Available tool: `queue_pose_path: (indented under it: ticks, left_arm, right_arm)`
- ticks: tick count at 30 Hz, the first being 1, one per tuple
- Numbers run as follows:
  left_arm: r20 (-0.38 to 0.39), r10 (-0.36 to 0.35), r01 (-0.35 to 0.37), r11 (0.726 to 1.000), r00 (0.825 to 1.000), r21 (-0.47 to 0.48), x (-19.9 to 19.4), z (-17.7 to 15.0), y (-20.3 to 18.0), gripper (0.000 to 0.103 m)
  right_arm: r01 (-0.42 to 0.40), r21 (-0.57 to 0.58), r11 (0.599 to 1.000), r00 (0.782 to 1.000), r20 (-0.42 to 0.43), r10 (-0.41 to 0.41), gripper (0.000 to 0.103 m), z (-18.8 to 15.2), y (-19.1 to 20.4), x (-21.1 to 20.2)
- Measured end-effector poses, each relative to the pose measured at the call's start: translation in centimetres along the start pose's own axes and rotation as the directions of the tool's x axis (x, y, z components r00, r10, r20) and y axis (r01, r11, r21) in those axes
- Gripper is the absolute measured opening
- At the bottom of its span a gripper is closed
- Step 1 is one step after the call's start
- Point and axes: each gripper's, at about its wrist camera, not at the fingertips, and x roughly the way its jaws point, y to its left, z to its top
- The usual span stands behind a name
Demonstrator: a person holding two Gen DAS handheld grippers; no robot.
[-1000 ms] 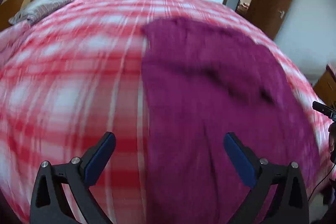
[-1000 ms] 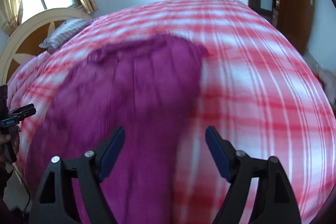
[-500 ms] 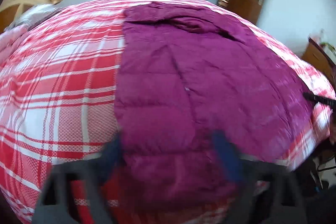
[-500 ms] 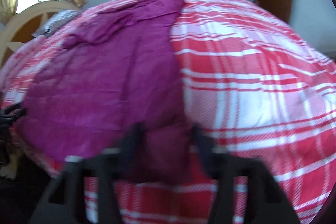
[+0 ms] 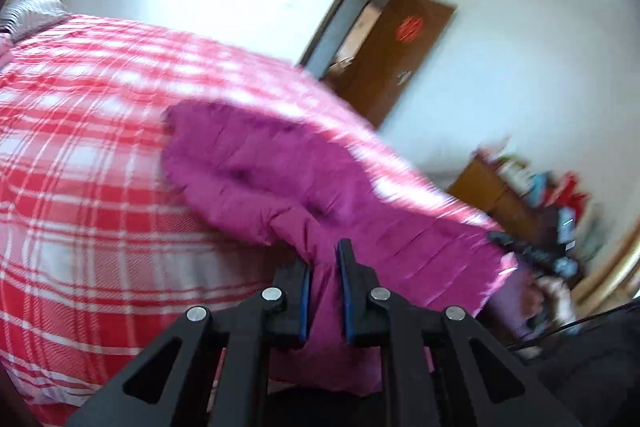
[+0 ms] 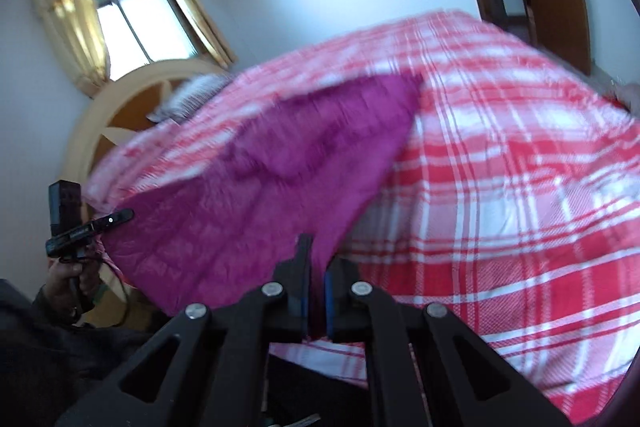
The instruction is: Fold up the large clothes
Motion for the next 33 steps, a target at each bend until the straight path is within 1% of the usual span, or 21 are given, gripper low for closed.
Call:
queue_pose_path:
  ticks: [4,5,6,8,11,14,16,18,20,21,22,23,24,26,27,28,29,30,31,32,33]
  left_arm:
    - [0.062,-0.064,0.064,0.998,0.996,0.001,-1.3,3.6,-1.1,0.012]
    - [0.07,-0.067,0.066,0.998,0.995,0.017,-1.1,4.4,-1.1,0.012]
    - [0.082,-0.034,0.03,0.998,0.996,0.046,-0.5,5.6,-0.8,0.012]
    - [0.074,-0.025,0.021,0.999,0.997,0.046,1.3,7.2,0.7,0.012]
    - [0.059,0.097,-0.102,0.99,0.994,0.094,5.0,9.1,3.0,0.012]
    - [0.0,0.128,-0.128,0.991,0.992,0.044,9.9,11.6,7.3,0.014]
    - [-0.042,0.164,-0.163,0.986,0.986,0.019,12.5,12.4,9.5,0.02]
    - [-0.083,0.222,-0.224,0.974,0.972,-0.024,14.5,13.2,12.0,0.025]
    - [-0.109,0.267,-0.275,0.959,0.957,-0.065,15.0,13.2,13.8,0.029]
    - [-0.105,0.319,-0.328,0.942,0.942,-0.078,15.3,13.5,15.0,0.04]
    - [-0.083,0.373,-0.379,0.922,0.924,-0.076,14.9,13.5,15.5,0.048]
    - [-0.064,0.407,-0.412,0.908,0.911,-0.079,14.7,13.6,15.9,0.065]
    - [-0.037,0.448,-0.449,0.889,0.894,-0.092,14.3,13.7,16.6,0.078]
    - [0.0,0.509,-0.505,0.854,0.861,-0.123,13.8,13.9,17.6,0.079]
    - [0.005,0.519,-0.513,0.847,0.855,-0.136,13.8,13.9,17.6,0.079]
    - [0.005,0.512,-0.506,0.851,0.859,-0.138,14.3,14.0,17.5,0.079]
    - [0.005,0.505,-0.5,0.856,0.863,-0.131,14.8,13.8,17.0,0.079]
    - [0.008,0.498,-0.494,0.863,0.867,-0.105,15.7,13.5,16.0,0.08]
    - [0.008,0.494,-0.492,0.868,0.87,-0.07,16.5,13.3,15.1,0.08]
    - [0.005,0.499,-0.499,0.866,0.866,-0.03,17.7,13.1,14.1,0.08]
    - [0.006,0.509,-0.509,0.861,0.861,0.016,19.2,12.5,12.8,0.08]
  right_arm:
    - [-0.06,-0.027,0.998,0.991,0.121,0.063,0.008,3.5,1.8,-3.4]
    - [-0.07,-0.035,0.997,0.986,0.15,0.075,0.008,4.7,1.9,-3.8]
    - [-0.076,-0.039,0.996,0.982,0.169,0.081,0.008,5.7,1.9,-3.8]
    - [-0.069,-0.028,0.997,0.977,0.199,0.073,0.008,8.3,1.2,-3.0]
    - [-0.074,0.03,0.997,0.977,0.203,0.066,0.008,12.6,-1.4,1.1]
    - [-0.043,0.086,0.995,0.986,0.162,0.028,0.007,15.7,-3.9,6.9]
    - [-0.033,0.141,0.989,0.993,0.121,0.016,0.007,17.3,-5.9,10.7]
    - [0.008,0.169,0.986,0.994,0.103,-0.026,0.007,18.3,-7.6,13.9]
    - [0.035,0.203,0.978,0.996,0.072,-0.05,0.007,18.8,-9.2,16.6]
    - [0.055,0.22,0.974,0.996,0.057,-0.069,0.007,18.9,-10.0,18.0]
    - [0.079,0.242,0.967,0.995,0.032,-0.09,0.008,18.8,-11.0,19.6]
    - [0.092,0.249,0.964,0.995,0.012,-0.098,0.009,18.7,-11.8,20.5]
    - [0.106,0.257,0.961,0.994,-0.011,-0.107,0.01,18.5,-12.5,21.6]
    - [0.121,0.272,0.955,0.993,-0.037,-0.115,0.013,18.0,-13.7,23.5]
    - [0.133,0.269,0.954,0.991,-0.052,-0.123,0.014,17.8,-14.1,24.3]
    - [0.151,0.264,0.953,0.988,-0.067,-0.137,0.016,17.5,-14.2,24.9]
    - [0.173,0.255,0.951,0.984,-0.078,-0.158,0.027,17.3,-14.3,25.5]
    - [0.18,0.253,0.95,0.983,-0.076,-0.166,0.044,17.2,-14.3,25.9]
    - [0.187,0.251,0.95,0.982,-0.06,-0.178,0.053,17.2,-14.1,26.0]
    - [0.211,0.237,0.948,0.977,-0.033,-0.209,0.071,17.2,-13.6,25.9]
    - [0.256,0.212,0.943,0.965,-0.006,-0.261,0.083,17.2,-12.8,25.6]
